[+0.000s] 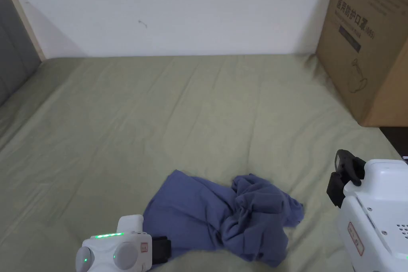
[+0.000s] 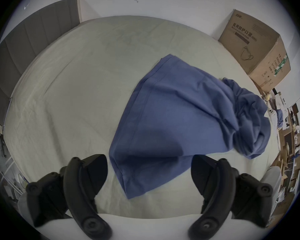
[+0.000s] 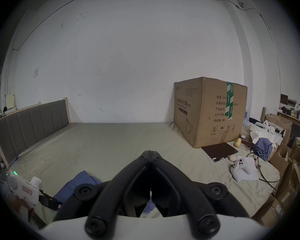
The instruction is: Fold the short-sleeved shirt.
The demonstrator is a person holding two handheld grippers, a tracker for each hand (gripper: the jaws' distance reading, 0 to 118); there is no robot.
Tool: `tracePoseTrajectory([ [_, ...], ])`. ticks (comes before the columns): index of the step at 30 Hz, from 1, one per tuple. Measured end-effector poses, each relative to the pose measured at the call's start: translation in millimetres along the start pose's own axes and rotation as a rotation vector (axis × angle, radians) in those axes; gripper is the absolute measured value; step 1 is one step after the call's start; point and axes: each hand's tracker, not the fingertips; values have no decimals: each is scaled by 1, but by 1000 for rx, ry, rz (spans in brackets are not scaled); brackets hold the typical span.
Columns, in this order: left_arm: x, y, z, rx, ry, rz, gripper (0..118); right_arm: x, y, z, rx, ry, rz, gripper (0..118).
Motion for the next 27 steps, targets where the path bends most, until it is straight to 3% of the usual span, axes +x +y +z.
tracePoseTrajectory([
  [1,0,-1,-6,4,13,-9,87,1,-1,-1,-6,0,0,0],
  [3,2,-5,-20,-56,20,-19,46,2,-3,-4,-15,1,-3,0],
  [5,7,-8,-12,-14,24,-24,38,3,-5,-7,-28,0,-2,0],
  [6,9,-8,-9,-6,6,-32,11,4,-6,-9,-34,1,-1,0],
  [7,12,-7,-7,0,-32,-31,6,5,-8,-13,-48,2,-1,0],
  [10,18,-2,-3,20,-38,-58,6,11,-15,-37,-143,5,-28,1],
  [11,18,-1,3,45,-31,-51,6,14,-18,-48,-185,16,-29,10],
  [12,18,2,12,75,-46,-47,6,17,-23,-61,-226,16,-36,33],
  [13,17,5,19,108,-70,-49,6,19,-29,-75,-270,16,-43,48],
  [18,13,21,42,164,-121,-52,6,25,-72,-142,-492,45,-17,113],
  [25,14,23,36,164,-129,-67,6,16,-134,-197,-707,63,43,110],
  [27,14,22,36,156,-128,-75,6,15,-146,-202,-740,59,39,102],
])
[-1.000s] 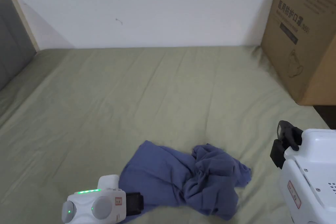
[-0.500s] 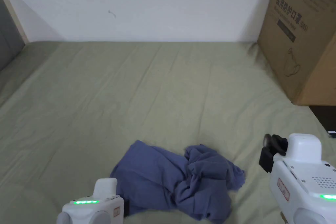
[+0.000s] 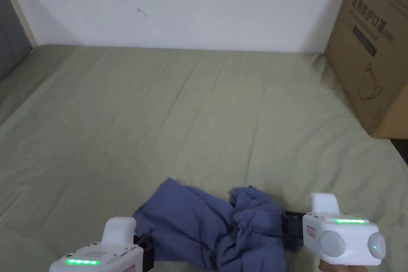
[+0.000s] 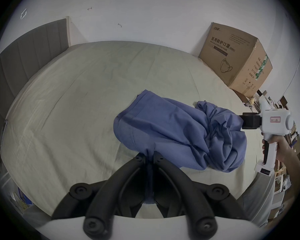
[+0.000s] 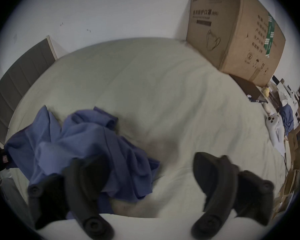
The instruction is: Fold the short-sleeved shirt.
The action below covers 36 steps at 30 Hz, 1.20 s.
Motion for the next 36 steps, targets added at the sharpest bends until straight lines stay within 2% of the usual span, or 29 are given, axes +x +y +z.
tracePoseTrajectory([
  [2,-2,-1,-1,-9,-7,2,6,-2,-4,-8,-22,47,-6,81],
  [3,-3,-2,-2,-12,-7,5,6,-6,-7,-6,-31,70,-11,65],
  [5,-6,-3,-3,-17,-7,11,6,-12,-11,-6,-27,93,-8,41],
  [6,-7,-3,-3,-19,-7,15,6,-14,-13,-5,-25,97,-4,19],
  [7,-9,-4,-2,-20,-11,23,6,-16,-14,-4,-26,99,-3,8],
  [12,-17,-3,4,-2,-45,81,6,-9,-8,27,56,99,-37,4],
  [17,-24,18,17,46,-84,142,6,6,21,96,221,127,-34,3],
  [20,-27,43,29,107,-91,149,6,14,47,134,322,117,-5,3],
  [25,-41,116,63,250,-54,116,6,25,99,193,458,113,15,3],
  [28,-49,166,85,329,9,69,6,32,134,217,526,76,39,3],
  [34,-63,265,114,415,61,55,6,43,205,241,611,68,-1,3],
  [36,-58,293,123,448,84,35,6,56,229,232,632,65,-5,2],
])
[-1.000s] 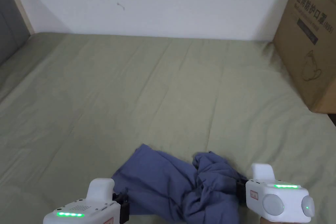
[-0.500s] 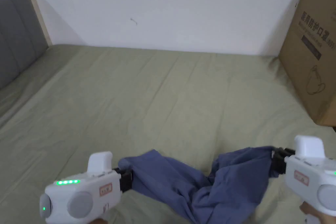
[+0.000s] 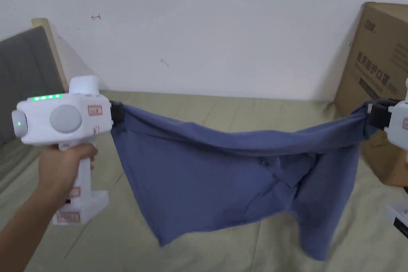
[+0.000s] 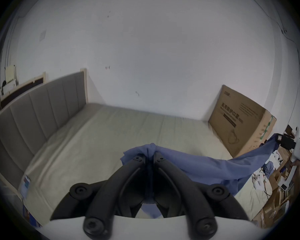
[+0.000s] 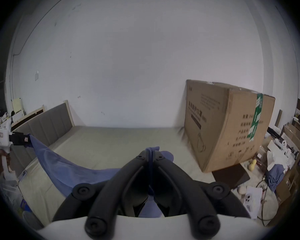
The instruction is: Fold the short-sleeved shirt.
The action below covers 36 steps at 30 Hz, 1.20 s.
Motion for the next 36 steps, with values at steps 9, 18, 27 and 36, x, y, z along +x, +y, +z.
tracePoseTrajectory([
  [9,20,92,-43,66,67,-119,6,0,61,-35,93,-44,8,2],
  [18,21,101,-123,36,138,-184,6,-8,46,-97,73,-48,11,2],
  [27,-10,32,-180,-92,151,-159,6,-24,-31,-145,-56,-50,-1,2],
  [36,-40,-76,-145,-223,103,-107,6,-33,-121,-112,-197,-30,-57,2],
])
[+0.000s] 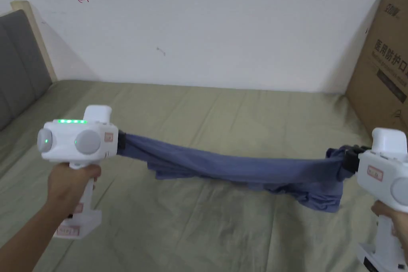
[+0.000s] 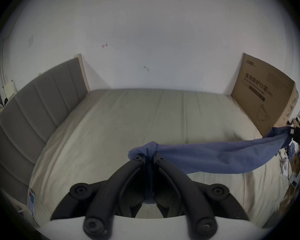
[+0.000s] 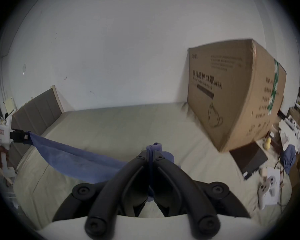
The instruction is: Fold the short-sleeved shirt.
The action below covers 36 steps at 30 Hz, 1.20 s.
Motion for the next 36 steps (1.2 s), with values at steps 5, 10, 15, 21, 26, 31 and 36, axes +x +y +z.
tracePoseTrajectory([
  [5,-17,-83,43,-83,-18,15,6,8,-56,53,-44,33,-66,2],
  [10,-35,-155,78,-146,-42,55,6,12,-109,99,-78,21,-73,2],
  [15,-44,-210,116,-180,-31,86,6,15,-157,151,-102,4,-140,2],
  [21,-64,-259,158,-225,-4,122,6,36,-209,197,-152,-27,-204,2],
  [26,-75,-293,166,-301,14,159,6,45,-251,203,-295,-61,-225,2],
  [31,-66,-316,149,-428,67,131,6,46,-289,180,-458,-100,-273,2],
  [36,-65,-329,138,-469,70,169,9,51,-297,175,-463,-107,-319,5],
])
